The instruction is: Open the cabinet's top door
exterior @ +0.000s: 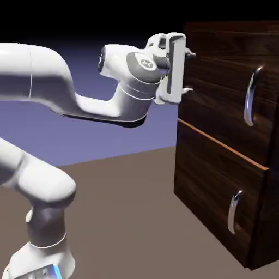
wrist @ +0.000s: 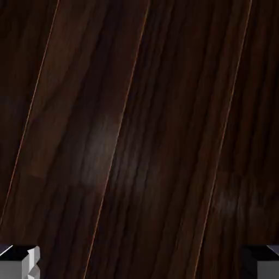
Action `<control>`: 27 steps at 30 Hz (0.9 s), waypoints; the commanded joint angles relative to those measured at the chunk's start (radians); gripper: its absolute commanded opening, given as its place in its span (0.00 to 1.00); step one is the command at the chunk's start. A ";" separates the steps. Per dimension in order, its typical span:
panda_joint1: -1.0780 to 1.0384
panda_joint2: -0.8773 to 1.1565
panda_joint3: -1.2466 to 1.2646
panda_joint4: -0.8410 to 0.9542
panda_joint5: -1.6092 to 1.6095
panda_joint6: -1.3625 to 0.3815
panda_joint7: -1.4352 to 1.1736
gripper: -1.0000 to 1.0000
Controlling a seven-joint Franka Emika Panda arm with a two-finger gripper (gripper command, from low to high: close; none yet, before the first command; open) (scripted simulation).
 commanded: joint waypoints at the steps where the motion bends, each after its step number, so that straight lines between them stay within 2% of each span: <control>1: 0.014 -0.006 -0.017 0.011 -0.044 0.002 -0.017 0.50; 27: 0.361 -0.155 -0.450 0.278 -1.139 0.046 -0.443 0.50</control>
